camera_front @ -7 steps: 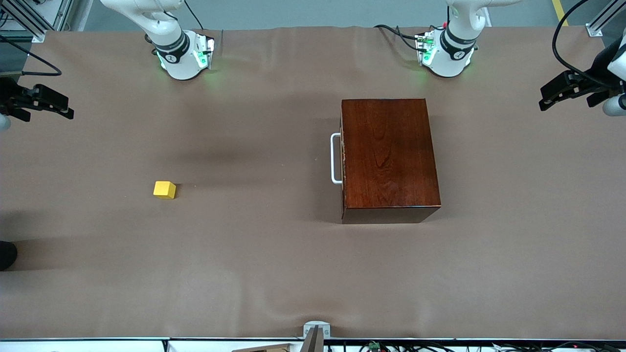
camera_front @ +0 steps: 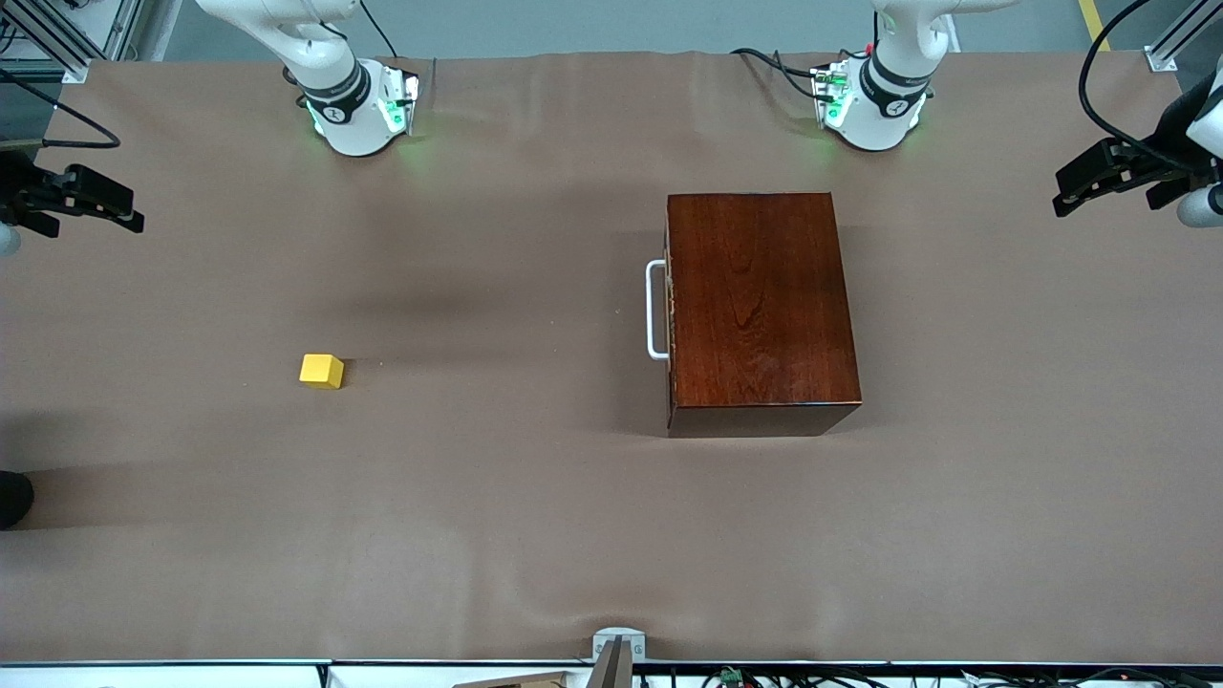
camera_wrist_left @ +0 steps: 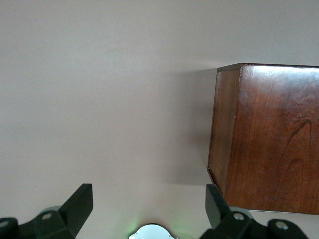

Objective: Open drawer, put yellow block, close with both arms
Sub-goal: 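Move the left gripper toward the white drawer handle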

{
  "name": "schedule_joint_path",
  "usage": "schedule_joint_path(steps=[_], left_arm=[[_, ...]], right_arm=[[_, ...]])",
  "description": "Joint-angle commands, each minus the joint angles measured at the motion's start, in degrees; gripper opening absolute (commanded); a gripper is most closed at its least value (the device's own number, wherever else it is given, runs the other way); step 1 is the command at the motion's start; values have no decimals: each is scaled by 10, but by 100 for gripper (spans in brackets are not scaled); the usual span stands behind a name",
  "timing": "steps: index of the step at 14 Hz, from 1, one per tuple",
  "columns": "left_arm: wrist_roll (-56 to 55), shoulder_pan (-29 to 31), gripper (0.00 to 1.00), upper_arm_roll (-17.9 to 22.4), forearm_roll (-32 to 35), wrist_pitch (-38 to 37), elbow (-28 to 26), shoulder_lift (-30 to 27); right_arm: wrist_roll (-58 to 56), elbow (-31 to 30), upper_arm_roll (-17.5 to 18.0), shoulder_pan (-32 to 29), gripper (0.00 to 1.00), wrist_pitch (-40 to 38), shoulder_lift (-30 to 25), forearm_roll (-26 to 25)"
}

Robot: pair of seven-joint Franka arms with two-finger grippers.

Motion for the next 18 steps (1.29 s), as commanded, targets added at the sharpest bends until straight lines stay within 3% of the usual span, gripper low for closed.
schedule_joint_path(steps=[1,5,7,11,14,18], left_arm=[[-3,-13,100,-34,-1,2,4,7],[-38,-54,100,-99,-1,3,8,65],[-63,-107,100,-112,-1,21,34,103],[-168,-231,100,-108,34,55,110,207],[-249,-295,100,-104,50,121,115,265],[-346,-379,100,-77,120,163,134,355]], right_arm=[[-7,-12,6,-11,100,-2,-15,-3],[-7,-12,6,-11,100,-1,-15,-3],[-7,-12,6,-11,100,-1,-15,-3],[-7,-12,5,-11,100,-2,-15,-3],[-6,-12,4,-11,100,-4,-15,-3],[-6,-11,4,-11,100,-3,-15,-3]])
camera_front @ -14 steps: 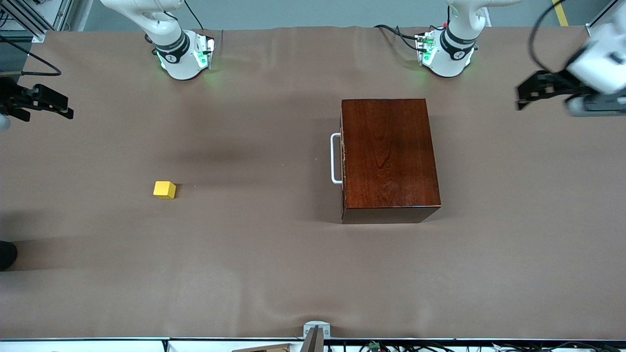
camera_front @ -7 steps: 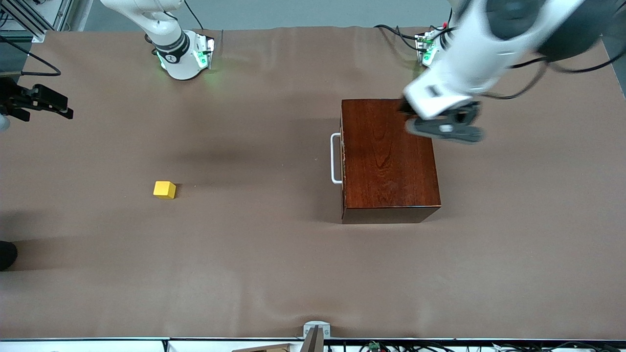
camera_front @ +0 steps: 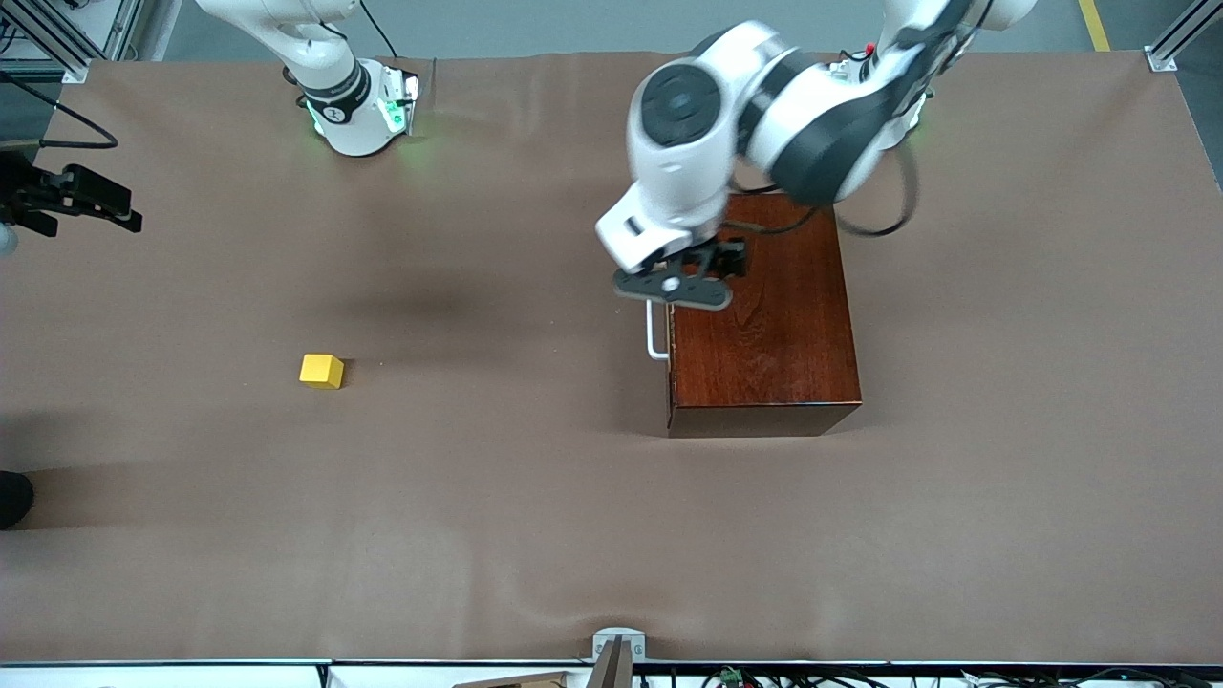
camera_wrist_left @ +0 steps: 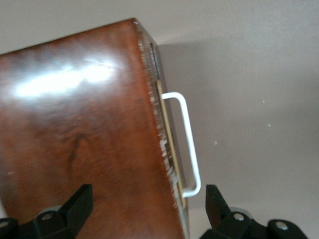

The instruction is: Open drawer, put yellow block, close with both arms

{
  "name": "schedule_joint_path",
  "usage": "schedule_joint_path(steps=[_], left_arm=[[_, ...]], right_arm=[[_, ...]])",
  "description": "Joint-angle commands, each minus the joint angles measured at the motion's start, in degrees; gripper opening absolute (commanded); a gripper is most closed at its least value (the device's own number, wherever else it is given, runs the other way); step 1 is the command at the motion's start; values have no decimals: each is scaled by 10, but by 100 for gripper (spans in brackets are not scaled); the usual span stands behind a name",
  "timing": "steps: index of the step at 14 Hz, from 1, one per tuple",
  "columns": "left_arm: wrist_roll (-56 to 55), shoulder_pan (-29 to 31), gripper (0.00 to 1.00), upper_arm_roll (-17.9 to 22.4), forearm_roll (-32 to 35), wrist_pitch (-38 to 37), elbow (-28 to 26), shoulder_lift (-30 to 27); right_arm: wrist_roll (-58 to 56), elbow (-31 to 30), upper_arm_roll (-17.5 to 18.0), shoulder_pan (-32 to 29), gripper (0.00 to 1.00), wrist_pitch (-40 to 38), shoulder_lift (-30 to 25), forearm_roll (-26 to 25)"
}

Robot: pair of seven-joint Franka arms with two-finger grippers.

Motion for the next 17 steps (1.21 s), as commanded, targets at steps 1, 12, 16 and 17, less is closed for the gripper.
schedule_joint_path(steps=[1,12,16,17], left_arm=[[-49,-65,100,42,34,14,47,71],[-172,-202,100,168,23,58,75,157],[-223,-203,100,168,22,57,75,173],[-229,-202,100,168,22,53,75,173]], right_arm=[[-6,-11,7,-11,100,-2,-15,-3],[-4,-12,6,-12,100,-2,-14,-3],[-4,-12,6,-11,100,0,-14,-2],[-4,-12,6,-11,100,1,-14,-2]])
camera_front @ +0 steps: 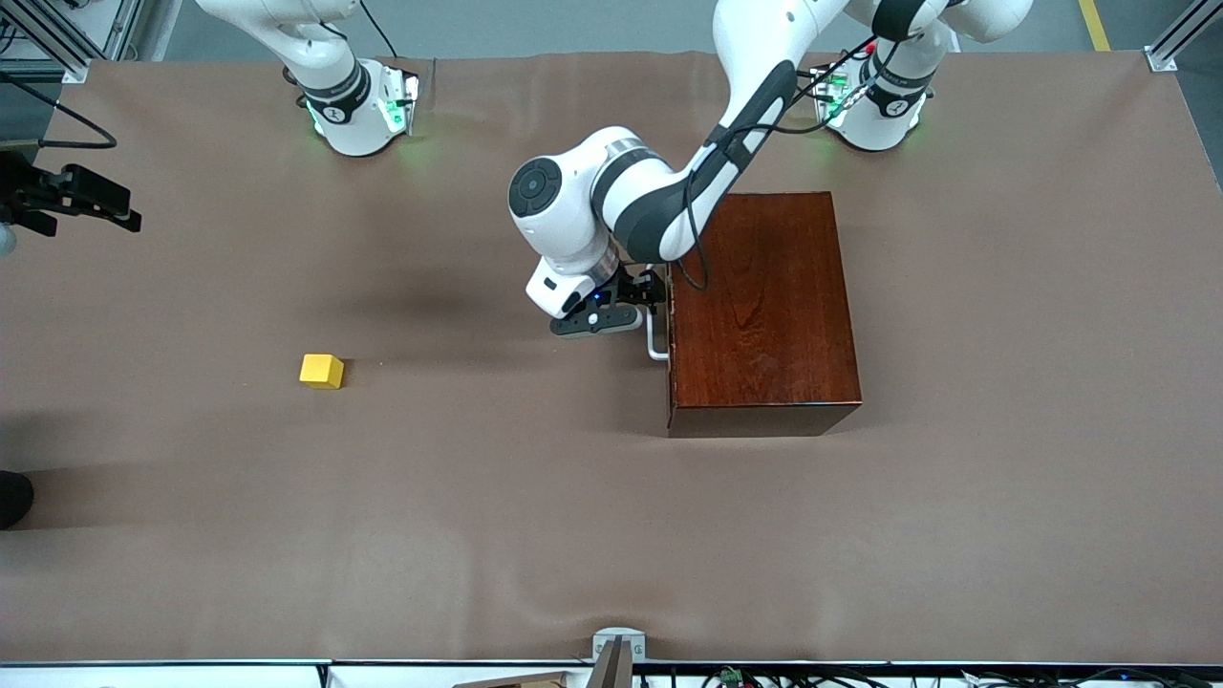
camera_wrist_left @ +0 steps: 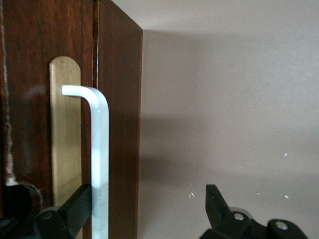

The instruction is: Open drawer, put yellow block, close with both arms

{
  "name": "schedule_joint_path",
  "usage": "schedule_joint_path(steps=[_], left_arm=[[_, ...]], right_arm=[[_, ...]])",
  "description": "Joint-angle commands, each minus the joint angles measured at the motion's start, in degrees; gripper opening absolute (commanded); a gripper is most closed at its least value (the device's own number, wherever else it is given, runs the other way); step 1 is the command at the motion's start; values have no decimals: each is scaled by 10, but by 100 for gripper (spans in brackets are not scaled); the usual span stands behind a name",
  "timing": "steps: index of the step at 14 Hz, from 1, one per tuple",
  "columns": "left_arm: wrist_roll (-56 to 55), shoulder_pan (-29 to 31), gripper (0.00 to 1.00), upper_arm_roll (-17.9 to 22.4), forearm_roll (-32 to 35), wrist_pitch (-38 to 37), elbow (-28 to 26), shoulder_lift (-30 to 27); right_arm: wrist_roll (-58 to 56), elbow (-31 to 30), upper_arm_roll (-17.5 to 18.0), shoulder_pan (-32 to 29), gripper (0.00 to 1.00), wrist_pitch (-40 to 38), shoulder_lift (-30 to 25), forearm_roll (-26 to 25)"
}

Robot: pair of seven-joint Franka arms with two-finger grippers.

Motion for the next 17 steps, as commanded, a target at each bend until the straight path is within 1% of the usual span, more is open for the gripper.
schedule_joint_path(steps=[1,4,8,10,17], left_arm=[[-18,-7,100,7,6,-22,21,11],[-42,-7,100,7,2,-10,25,15],[-69,-7,100,2,-3,51,26,26],[-93,-10,100,1,-31,86,27,31],[-144,-21,100,0,-67,198,31,41]], right_arm=[[-3,-12,7,-11,100,3,-14,-2],[-3,-12,7,-12,100,3,-14,-2],[-2,-12,8,-11,100,3,-13,0],[-1,-12,8,-11,100,2,-13,2],[-1,-11,8,-10,100,3,-12,4]])
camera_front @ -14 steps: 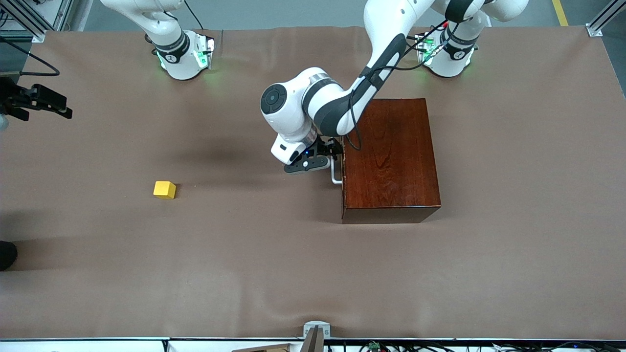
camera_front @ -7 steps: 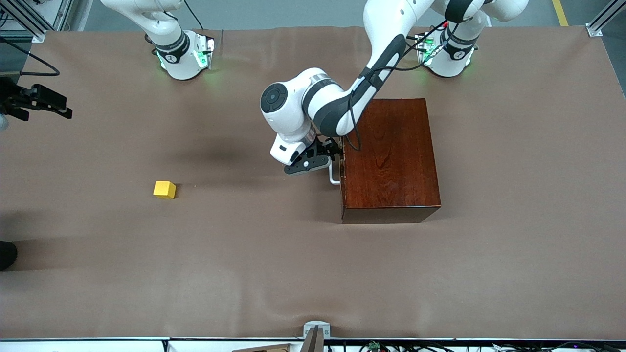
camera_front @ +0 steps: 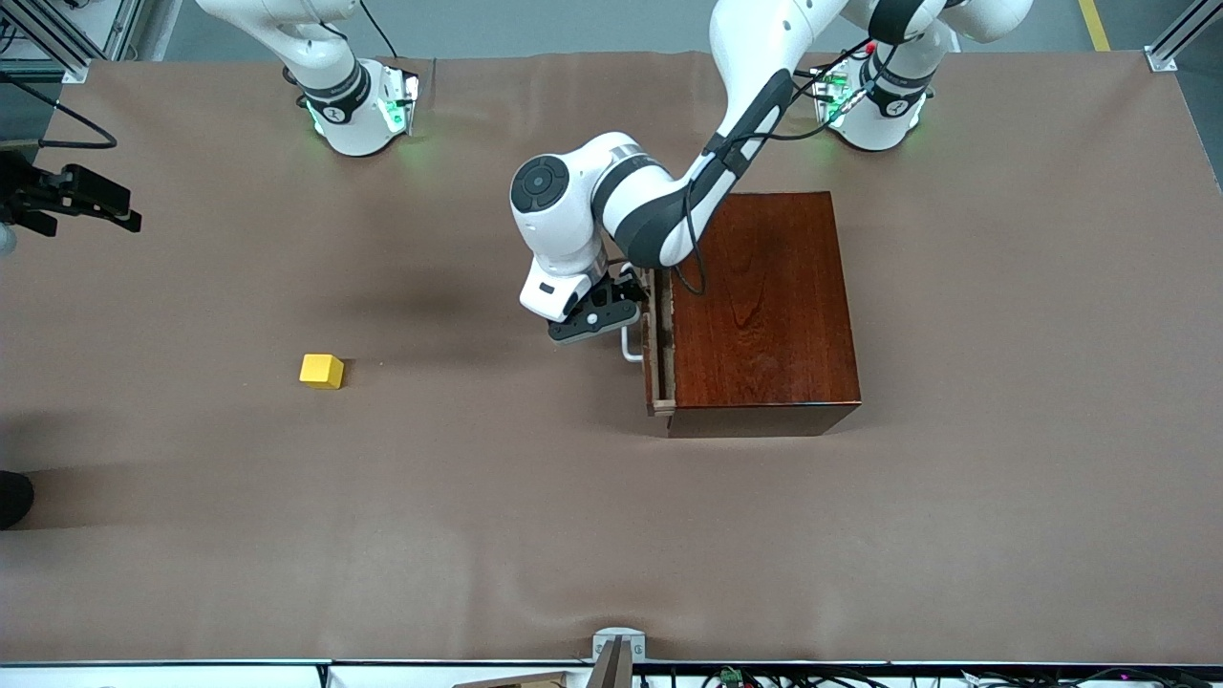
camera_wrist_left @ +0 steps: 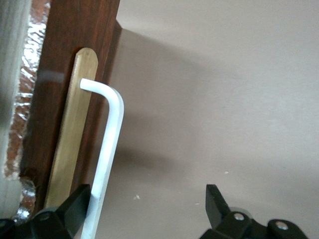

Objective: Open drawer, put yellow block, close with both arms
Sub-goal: 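Pull the drawer handle outward with the left gripper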

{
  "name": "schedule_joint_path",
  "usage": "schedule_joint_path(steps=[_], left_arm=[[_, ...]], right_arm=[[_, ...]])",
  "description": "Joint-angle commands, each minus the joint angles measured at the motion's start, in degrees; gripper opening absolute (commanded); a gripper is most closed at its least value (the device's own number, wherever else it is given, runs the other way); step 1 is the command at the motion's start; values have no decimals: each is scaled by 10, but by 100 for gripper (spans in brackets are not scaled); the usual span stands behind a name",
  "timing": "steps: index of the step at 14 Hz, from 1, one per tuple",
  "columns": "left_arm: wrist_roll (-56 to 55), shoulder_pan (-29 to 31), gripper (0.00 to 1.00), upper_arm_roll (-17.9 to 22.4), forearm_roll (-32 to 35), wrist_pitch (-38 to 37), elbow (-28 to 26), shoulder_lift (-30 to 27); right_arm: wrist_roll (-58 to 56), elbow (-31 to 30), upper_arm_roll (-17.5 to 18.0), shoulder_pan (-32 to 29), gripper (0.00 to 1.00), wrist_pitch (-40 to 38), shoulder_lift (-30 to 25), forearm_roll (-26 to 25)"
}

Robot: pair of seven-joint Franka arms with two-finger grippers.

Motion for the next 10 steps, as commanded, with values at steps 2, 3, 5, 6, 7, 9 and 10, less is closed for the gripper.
schedule_joint_path(steps=[2,3,5,6,7,9,10], left_arm=[[-34,-17,100,-3,-32,112,34,37],[-34,-17,100,-3,-38,119,35,37],[-35,-18,100,-3,-53,133,42,40],[-36,-18,100,-4,-61,146,42,40],[-37,-23,100,-3,-69,155,45,41],[-43,-28,100,-2,-79,172,45,41],[-54,-28,100,-2,-81,185,45,42]], right_arm=[[-1,-11,7,-11,100,3,-12,3],[-1,-11,7,-11,100,1,-12,3],[0,-10,8,-10,100,-1,-12,3],[0,-10,8,-10,100,-1,-12,3],[0,-11,8,-10,100,-1,-12,3],[0,-10,8,-11,100,0,-12,3],[0,-10,8,-11,100,0,-12,3]])
